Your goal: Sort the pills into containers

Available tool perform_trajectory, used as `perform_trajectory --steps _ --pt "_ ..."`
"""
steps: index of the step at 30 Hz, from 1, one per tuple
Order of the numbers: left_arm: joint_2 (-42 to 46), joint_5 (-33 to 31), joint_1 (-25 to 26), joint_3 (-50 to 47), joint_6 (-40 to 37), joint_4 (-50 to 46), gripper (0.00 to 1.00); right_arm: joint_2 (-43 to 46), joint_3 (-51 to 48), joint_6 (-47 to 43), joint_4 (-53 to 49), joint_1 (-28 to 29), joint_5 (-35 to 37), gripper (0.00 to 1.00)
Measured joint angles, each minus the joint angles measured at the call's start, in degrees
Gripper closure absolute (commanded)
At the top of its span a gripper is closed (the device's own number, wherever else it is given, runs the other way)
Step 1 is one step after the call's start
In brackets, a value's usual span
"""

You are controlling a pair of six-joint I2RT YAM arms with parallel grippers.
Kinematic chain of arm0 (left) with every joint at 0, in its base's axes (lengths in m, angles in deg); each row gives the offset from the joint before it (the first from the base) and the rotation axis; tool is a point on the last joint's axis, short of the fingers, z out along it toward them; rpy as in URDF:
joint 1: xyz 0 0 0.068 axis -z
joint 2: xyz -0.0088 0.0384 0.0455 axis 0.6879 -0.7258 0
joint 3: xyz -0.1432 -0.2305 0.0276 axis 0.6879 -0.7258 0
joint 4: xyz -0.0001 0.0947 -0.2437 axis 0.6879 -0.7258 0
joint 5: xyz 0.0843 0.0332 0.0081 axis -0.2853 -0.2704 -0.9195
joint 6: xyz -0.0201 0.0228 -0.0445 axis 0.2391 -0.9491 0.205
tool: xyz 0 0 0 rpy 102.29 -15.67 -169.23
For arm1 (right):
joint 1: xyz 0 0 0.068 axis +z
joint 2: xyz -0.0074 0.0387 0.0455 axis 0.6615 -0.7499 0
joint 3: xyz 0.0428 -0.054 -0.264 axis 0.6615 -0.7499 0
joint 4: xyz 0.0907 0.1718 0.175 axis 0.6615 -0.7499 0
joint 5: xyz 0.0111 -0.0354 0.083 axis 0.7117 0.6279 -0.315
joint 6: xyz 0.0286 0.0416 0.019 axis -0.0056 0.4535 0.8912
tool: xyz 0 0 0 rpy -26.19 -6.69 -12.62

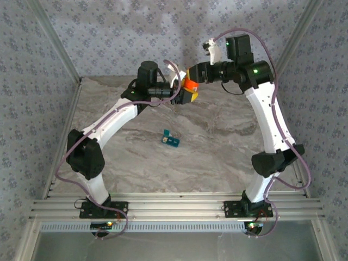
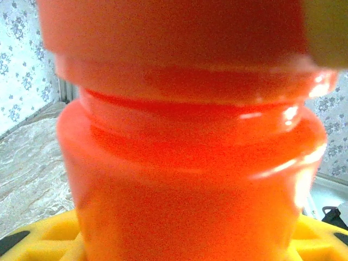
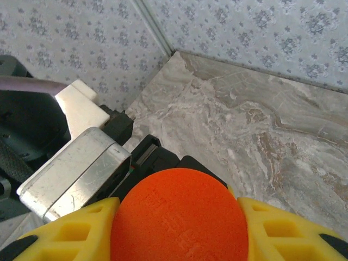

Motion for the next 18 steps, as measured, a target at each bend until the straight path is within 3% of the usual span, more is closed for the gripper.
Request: perform_trajectory --steps 18 --pt "0.0 2.34 -0.17 0.94 -2.27 -5.51 1.0 -0.66 -0.52 -4.59 -2.95 -0.46 -3.48 1.0"
